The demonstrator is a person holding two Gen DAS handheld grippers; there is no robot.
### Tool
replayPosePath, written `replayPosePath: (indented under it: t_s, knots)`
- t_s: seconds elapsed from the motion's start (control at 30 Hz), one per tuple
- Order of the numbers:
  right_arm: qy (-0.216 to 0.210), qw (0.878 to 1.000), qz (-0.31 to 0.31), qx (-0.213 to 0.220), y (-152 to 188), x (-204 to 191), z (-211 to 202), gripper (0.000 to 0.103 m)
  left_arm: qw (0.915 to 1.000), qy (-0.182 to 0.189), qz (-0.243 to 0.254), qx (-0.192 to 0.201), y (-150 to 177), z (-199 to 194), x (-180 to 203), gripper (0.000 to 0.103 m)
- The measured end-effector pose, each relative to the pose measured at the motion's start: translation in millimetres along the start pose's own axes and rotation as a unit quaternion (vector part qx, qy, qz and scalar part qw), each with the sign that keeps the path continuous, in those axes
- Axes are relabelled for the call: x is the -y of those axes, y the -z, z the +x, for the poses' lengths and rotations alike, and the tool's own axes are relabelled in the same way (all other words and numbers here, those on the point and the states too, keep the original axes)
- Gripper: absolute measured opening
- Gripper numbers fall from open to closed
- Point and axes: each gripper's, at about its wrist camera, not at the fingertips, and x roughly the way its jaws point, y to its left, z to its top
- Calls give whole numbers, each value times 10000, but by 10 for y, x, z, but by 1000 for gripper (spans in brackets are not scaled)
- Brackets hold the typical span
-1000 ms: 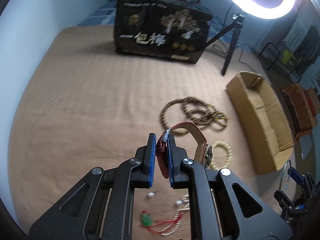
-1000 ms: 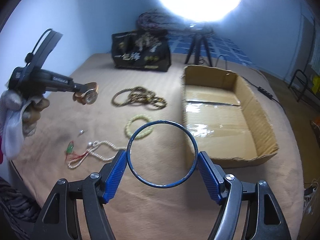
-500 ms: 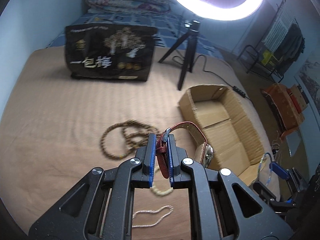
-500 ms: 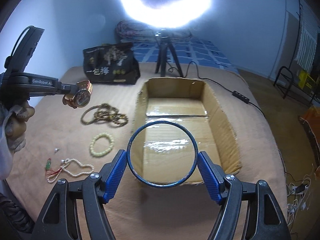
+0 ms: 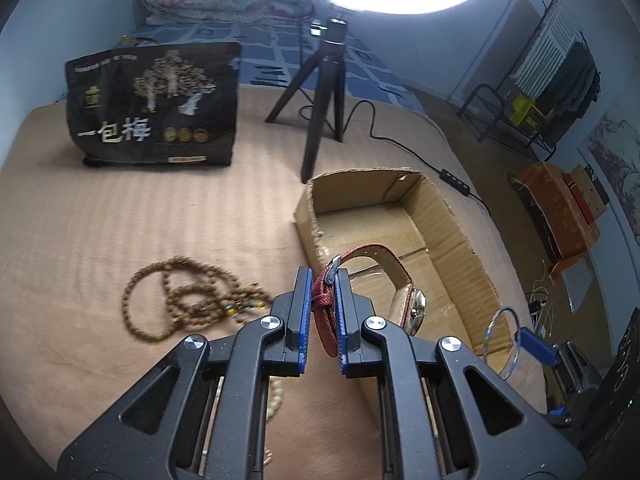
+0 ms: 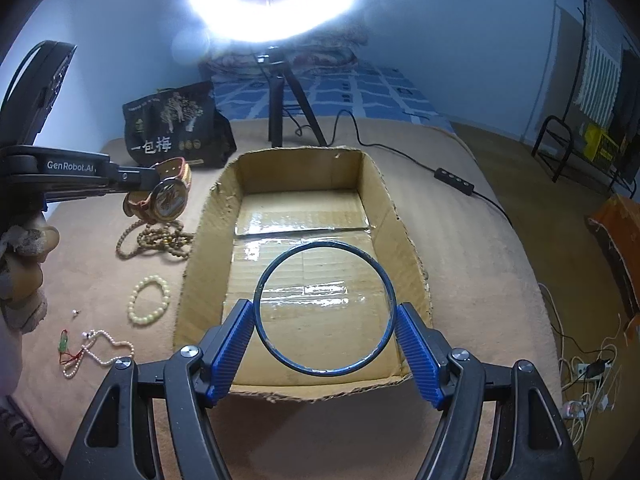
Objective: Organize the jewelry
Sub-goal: 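Carry the watch and bangle into the cardboard box and open both tools, then withdraw both tools from the box toward the remaining beads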
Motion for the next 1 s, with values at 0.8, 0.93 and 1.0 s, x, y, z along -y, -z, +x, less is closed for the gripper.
replayPosePath:
  t_s: [0.8, 0.93, 1.0]
  knots:
    - [105, 9998, 178, -16, 7, 137, 82, 97, 9993, -32, 339, -134, 40, 194, 286, 15]
    - [118, 9998, 137, 24, 12, 117, 40, 97, 9991, -106, 417, -49, 48, 90, 251, 15]
    - [124, 9998, 125, 55, 8, 98, 15, 97, 9988, -141, 465, -2, 53, 22, 225, 15]
